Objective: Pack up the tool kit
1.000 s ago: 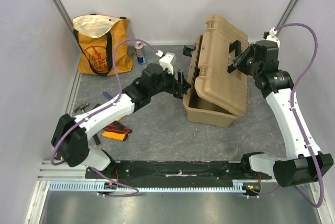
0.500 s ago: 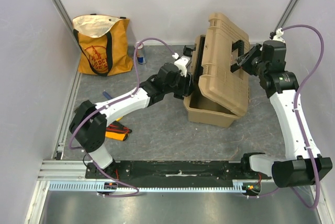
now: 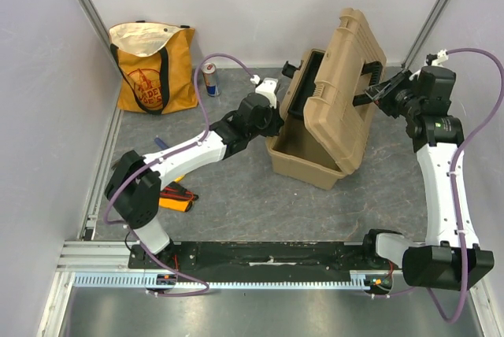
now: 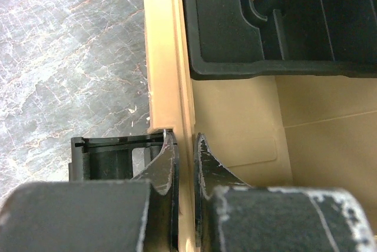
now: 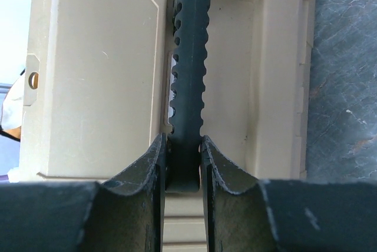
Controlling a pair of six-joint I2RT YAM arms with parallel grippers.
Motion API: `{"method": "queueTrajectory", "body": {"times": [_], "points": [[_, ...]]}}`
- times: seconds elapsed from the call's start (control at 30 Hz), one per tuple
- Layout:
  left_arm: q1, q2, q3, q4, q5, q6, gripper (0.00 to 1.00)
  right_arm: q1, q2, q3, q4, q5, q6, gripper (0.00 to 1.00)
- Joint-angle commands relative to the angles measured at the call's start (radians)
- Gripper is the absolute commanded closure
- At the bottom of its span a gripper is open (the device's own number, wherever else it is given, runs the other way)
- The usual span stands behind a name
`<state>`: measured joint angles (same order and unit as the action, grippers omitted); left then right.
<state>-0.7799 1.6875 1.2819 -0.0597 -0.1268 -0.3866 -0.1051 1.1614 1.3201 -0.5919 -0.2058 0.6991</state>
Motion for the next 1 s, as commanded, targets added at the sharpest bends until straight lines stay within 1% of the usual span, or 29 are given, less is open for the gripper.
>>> {"method": "queueTrajectory", "body": {"times": [0.0, 0.13, 0.27, 0.37, 0.47, 0.53, 0.6, 0.63, 0.7, 0.73, 0.83, 0.93, 0.97], "points": [[0.042, -0.104, -0.079, -0.124, -0.108, 0.022, 0.98, -0.065, -0.031, -0.010, 0.155, 0.008, -0.039, 1.00], [0.076, -0.146, -0.127, -0.124, -0.070, 0.000, 0.98, -0.076, -0.057, -0.039, 0.164, -0.014, -0.026, 1.00], [0.087, -0.161, -0.133, -0.147, -0.066, -0.011, 0.98, -0.100, -0.098, -0.062, 0.161, -0.006, -0.016, 1.00], [0.099, -0.183, -0.138, -0.187, -0.100, -0.060, 0.98, -0.114, -0.129, -0.078, 0.142, 0.011, -0.013, 1.00], [0.148, -0.216, -0.177, -0.204, -0.097, -0.132, 0.98, -0.125, -0.166, -0.113, 0.123, 0.052, -0.006, 1.00], [0.183, -0.244, -0.214, -0.206, -0.088, -0.173, 0.98, -0.128, -0.195, -0.139, 0.104, 0.084, 0.002, 0.97], [0.208, -0.276, -0.251, -0.201, -0.074, -0.195, 0.98, -0.130, -0.227, -0.166, 0.087, 0.115, 0.008, 0.89], [0.214, -0.287, -0.262, -0.201, -0.065, -0.195, 0.98, -0.130, -0.241, -0.180, 0.078, 0.129, 0.013, 0.82], [0.220, -0.301, -0.273, -0.201, -0.057, -0.196, 0.98, -0.130, -0.267, -0.194, 0.052, 0.158, 0.014, 0.74], [0.220, -0.305, -0.276, -0.203, -0.054, -0.196, 0.98, -0.131, -0.276, -0.194, 0.038, 0.170, 0.014, 0.68], [0.222, -0.313, -0.282, -0.206, -0.040, -0.205, 0.97, -0.130, -0.293, -0.174, -0.021, 0.200, 0.016, 0.52], [0.220, -0.315, -0.283, -0.204, -0.031, -0.216, 0.95, -0.130, -0.289, -0.136, -0.107, 0.282, 0.016, 0.38], [0.222, -0.313, -0.283, -0.204, -0.027, -0.218, 0.95, -0.130, -0.286, -0.119, -0.159, 0.317, 0.014, 0.34]]}}
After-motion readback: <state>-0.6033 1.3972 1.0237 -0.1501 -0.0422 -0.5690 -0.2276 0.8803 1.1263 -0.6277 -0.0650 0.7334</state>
